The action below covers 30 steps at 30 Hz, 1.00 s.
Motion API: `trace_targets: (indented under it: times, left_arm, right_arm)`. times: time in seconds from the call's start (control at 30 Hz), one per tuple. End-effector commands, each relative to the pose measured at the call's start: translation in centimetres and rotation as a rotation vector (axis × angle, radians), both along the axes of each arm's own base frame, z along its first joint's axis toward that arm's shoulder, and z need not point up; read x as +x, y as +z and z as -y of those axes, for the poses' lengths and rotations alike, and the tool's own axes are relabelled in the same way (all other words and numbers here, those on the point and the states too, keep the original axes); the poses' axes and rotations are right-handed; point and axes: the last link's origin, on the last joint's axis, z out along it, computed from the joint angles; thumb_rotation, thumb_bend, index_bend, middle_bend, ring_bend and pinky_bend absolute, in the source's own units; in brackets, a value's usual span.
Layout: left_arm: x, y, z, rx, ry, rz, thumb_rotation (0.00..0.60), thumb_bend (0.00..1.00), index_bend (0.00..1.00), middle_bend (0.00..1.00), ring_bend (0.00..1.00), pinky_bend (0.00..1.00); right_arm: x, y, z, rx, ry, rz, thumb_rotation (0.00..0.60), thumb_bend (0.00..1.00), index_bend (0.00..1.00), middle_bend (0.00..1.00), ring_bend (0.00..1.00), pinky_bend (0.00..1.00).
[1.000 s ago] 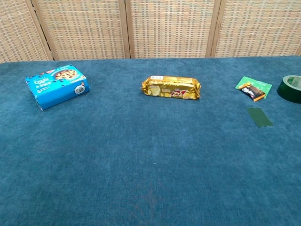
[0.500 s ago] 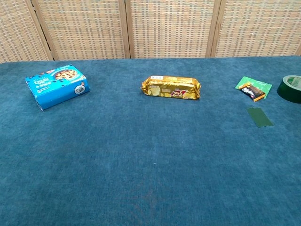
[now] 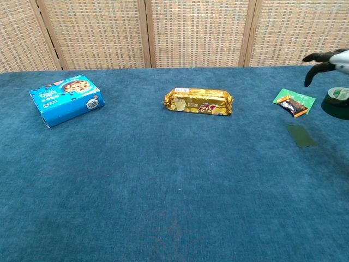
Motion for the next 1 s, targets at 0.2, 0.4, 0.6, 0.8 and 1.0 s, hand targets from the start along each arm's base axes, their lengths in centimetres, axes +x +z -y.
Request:
trace_targets:
  times: [0.2, 0.4, 0.6, 0.8, 1.0]
  left_arm:
    - [-0.2, -0.3, -0.6, -0.012, 0.018, -0.004, 0.600, 0.00, 0.00, 0.00, 0.00, 0.00]
    - [-0.5, -0.4, -1.1, -0.018, 0.039, -0.004, 0.600, 0.00, 0.00, 0.00, 0.00, 0.00]
    - [-0.8, -0.5, -1.3, -0.022, 0.054, -0.009, 0.600, 0.00, 0.00, 0.00, 0.00, 0.00]
    - [-0.9, -0.7, -1.5, -0.031, 0.061, -0.014, 0.600, 0.00, 0.00, 0.00, 0.00, 0.00]
    - [-0.9, -0.6, -1.6, -0.029, 0.065, -0.013, 0.600, 0.00, 0.00, 0.00, 0.00, 0.00]
  right_arm:
    - [0.4, -3.3, 2.9, 0.031, -0.026, -0.079, 0.600, 0.57, 0.32, 0.00, 0.00, 0.00]
    - [-0.3, -5.7, 3.7, 0.074, -0.026, -0.159, 0.600, 0.59, 0.32, 0.00, 0.00, 0.00]
    - [-1.6, -6.9, 4.1, 0.101, -0.055, -0.205, 0.600, 0.60, 0.33, 0.00, 0.00, 0.00]
    - [-2.5, -7.5, 4.0, 0.114, -0.058, -0.227, 0.600, 0.60, 0.34, 0.00, 0.00, 0.00]
    - [-2.6, -8.0, 3.9, 0.126, -0.046, -0.233, 0.600, 0.60, 0.34, 0.00, 0.00, 0.00]
